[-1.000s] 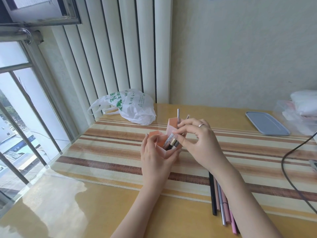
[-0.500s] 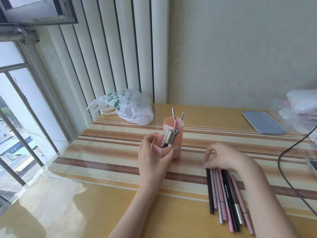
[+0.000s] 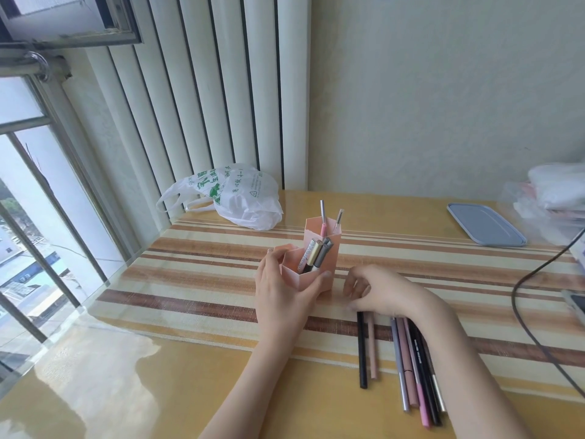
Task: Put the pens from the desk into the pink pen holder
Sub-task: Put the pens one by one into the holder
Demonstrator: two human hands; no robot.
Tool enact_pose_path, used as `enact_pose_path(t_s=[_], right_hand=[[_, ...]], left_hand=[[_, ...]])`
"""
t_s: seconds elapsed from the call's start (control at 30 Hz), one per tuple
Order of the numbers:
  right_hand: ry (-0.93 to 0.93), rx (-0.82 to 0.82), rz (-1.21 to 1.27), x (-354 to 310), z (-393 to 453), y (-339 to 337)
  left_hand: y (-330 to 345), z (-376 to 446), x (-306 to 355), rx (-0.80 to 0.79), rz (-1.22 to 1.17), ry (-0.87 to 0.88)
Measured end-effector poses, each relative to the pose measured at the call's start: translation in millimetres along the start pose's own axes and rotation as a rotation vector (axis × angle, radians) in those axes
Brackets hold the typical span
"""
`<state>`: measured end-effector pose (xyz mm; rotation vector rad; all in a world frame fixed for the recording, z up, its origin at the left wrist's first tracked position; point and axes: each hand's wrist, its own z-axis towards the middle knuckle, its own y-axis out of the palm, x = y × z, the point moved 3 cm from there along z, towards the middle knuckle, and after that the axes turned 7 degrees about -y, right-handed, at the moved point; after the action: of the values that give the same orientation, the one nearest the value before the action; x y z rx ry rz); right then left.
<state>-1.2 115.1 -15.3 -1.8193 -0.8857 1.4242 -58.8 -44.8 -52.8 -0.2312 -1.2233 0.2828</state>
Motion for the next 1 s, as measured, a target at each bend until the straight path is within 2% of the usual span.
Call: enact_pose_path(t_s=[0.13, 0.27, 0.43, 0.53, 0.67, 0.9, 1.0], right_hand=[[-0.042, -0.07, 0.067, 4.1, -3.9, -2.4], [-0.079, -0.159, -0.044, 5.1, -2.1, 5.9], [-0.162, -0.095, -0.065, 5.2, 7.9, 15.6], [-0.211, -0.042, 0.039, 10.8, 4.9, 8.8], [-0.229, 0.12, 0.215, 26.5, -7.5, -17.2], [-0.265, 0.176, 0.67, 33.3, -10.0, -25.6], [-0.329, 0.145, 0.808, 25.7, -10.3, -23.4]], left_hand=[[-0.4, 0.1, 0.1, 0.008, -0.005, -0.004], [-0.5, -0.2, 1.0, 0.006, -0.007, -0.016], [-0.9, -0.2, 1.7, 0.013, -0.021, -0.024], [-1.5, -0.2, 1.0, 0.028, -0.037, -0.026], [-1.5, 1.8, -2.0, 0.023, -0.056, -0.043], [-1.0, 1.1, -1.7, 0.017, -0.043, -0.037], [-1.0, 1.7, -2.1, 0.021, -0.04, -0.036]])
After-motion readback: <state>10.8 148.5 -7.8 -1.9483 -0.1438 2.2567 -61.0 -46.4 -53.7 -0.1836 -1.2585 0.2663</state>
